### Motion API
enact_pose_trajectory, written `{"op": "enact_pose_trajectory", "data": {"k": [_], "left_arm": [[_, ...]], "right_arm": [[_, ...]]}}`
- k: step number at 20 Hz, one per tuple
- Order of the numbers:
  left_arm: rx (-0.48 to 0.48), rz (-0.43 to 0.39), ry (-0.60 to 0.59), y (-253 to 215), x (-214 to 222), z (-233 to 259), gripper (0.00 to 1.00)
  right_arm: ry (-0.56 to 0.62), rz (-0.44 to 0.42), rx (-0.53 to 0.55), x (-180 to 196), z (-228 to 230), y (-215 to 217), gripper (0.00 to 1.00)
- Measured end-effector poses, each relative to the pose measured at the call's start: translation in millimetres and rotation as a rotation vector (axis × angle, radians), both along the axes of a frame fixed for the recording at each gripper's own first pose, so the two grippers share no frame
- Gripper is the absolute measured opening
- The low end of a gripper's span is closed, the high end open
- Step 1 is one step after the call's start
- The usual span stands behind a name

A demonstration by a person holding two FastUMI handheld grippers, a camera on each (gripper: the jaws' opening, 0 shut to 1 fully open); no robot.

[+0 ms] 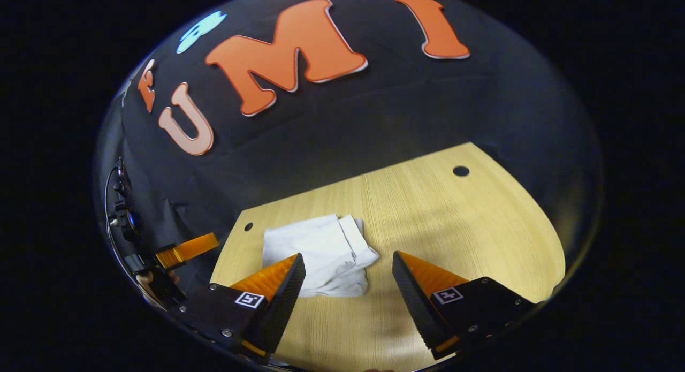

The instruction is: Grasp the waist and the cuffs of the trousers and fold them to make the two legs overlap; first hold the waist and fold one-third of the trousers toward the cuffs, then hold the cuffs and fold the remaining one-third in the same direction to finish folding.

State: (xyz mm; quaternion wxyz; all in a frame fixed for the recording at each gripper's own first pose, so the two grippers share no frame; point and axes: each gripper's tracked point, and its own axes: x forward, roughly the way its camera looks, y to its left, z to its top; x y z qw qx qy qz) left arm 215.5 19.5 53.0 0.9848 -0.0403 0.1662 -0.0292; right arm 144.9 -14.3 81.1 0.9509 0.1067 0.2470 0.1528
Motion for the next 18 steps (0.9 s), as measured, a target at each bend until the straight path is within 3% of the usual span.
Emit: {"op": "enact_pose_trajectory", "data": {"k": [5,10,14,18], "left_arm": [[0.091,0.065,-0.151,65.6,-21.8,43.1,1.0],[0.047,0.107,-0.214,105.4,-41.9,48.9,1.0],[0.093,0.184,-0.25,155.0,-47.6,49.8,1.0],[0.095,0.177,-0.296,183.3,-58.2,58.6,1.0]], "right_arm": [[-0.234,-0.031,0.013,-6.6,60.4,22.9,0.98],[-0.464,-0.047,-0.044,-25.4,84.0,30.6,0.98],[-0.505,-0.048,-0.078,-38.7,75.8,51.4,0.98],[-0.511,-0.089,-0.082,-58.3,71.1,68.9,0.98]]}}
